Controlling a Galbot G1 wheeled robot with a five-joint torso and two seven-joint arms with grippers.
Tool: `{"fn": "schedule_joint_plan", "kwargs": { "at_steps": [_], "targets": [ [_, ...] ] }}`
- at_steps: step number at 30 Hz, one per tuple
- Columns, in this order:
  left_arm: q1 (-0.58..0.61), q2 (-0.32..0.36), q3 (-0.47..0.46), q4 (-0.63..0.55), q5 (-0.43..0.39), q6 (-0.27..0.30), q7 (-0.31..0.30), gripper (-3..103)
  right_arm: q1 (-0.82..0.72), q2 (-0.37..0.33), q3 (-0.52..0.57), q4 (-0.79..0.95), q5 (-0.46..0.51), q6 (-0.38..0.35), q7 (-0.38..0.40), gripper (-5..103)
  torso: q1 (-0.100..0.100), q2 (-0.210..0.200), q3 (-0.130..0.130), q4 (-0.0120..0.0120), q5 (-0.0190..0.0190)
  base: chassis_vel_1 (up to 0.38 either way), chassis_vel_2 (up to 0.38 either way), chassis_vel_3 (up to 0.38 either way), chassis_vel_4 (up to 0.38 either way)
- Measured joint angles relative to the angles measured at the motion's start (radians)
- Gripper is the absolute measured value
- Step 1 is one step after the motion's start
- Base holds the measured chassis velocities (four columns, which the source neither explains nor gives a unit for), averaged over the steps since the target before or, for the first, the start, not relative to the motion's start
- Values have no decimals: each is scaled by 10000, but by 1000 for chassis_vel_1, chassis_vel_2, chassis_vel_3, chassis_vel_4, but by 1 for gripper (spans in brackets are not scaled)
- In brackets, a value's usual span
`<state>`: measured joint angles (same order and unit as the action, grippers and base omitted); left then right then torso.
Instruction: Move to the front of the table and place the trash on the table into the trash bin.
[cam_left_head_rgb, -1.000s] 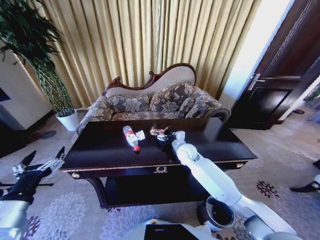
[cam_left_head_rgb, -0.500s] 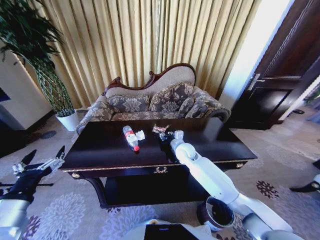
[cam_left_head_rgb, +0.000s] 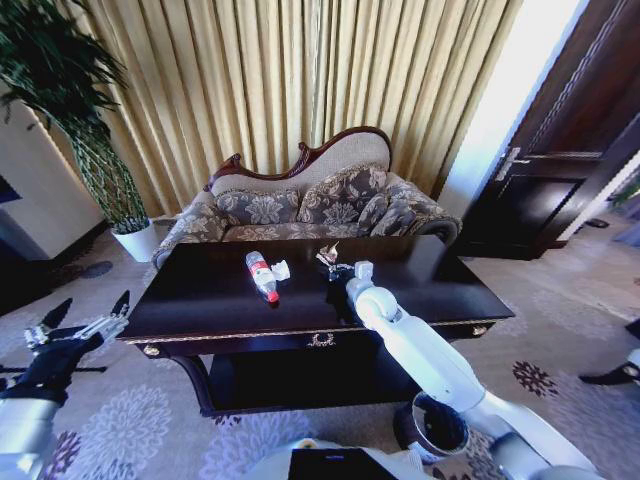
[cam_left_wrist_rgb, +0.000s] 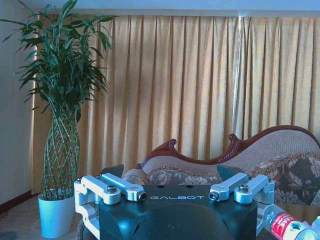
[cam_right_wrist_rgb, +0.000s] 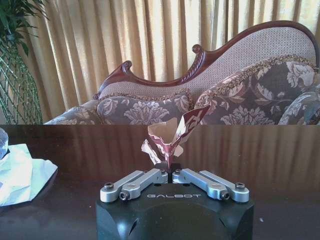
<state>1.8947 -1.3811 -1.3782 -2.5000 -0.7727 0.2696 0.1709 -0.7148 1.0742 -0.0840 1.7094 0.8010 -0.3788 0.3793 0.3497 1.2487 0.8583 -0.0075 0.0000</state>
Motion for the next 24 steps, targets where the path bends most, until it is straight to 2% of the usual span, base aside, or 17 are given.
{"fn": "schedule_joint_plan", "kwargs": {
  "at_steps": [5, 12, 13, 14, 18, 24],
  "targets": [
    [28, -23, -6, 0, 5, -16, 0, 100, -313, -6, 308, 279, -156, 216, -3, 0, 0, 0, 0, 2, 0, 0, 0, 0, 0],
    [41, 91, -37, 0, 7, -135, -42, 100, -1391, -234, 1429, 1273, -838, 686, -82, 0, 0, 0, 0, 1, 1, 0, 0, 0, 0],
    [46, 142, -48, 0, 10, -184, -41, 100, -2073, -420, 2109, 1753, -1475, 895, -438, 0, 0, 0, -1, 0, 1, 0, 0, 0, 0],
    [46, 142, -48, 0, 10, -184, -41, 100, -2073, -420, 2109, 1753, -1475, 895, -438, 0, 0, 0, -1, 0, 1, 0, 0, 0, 0],
    [190, 105, -13, 0, 72, -343, 5, 100, -3887, -822, 3230, 2965, -2018, 1316, -717, 0, -1, 0, -1, -3, 2, 0, 0, 0, 0],
    [94, 348, -19, 163, 44, -359, 23, 100, -4941, -668, 3651, 3467, -2312, 1483, -715, 0, -2, 1, -1, 3, 3, 0, 0, 0, 0]
  ]
}}
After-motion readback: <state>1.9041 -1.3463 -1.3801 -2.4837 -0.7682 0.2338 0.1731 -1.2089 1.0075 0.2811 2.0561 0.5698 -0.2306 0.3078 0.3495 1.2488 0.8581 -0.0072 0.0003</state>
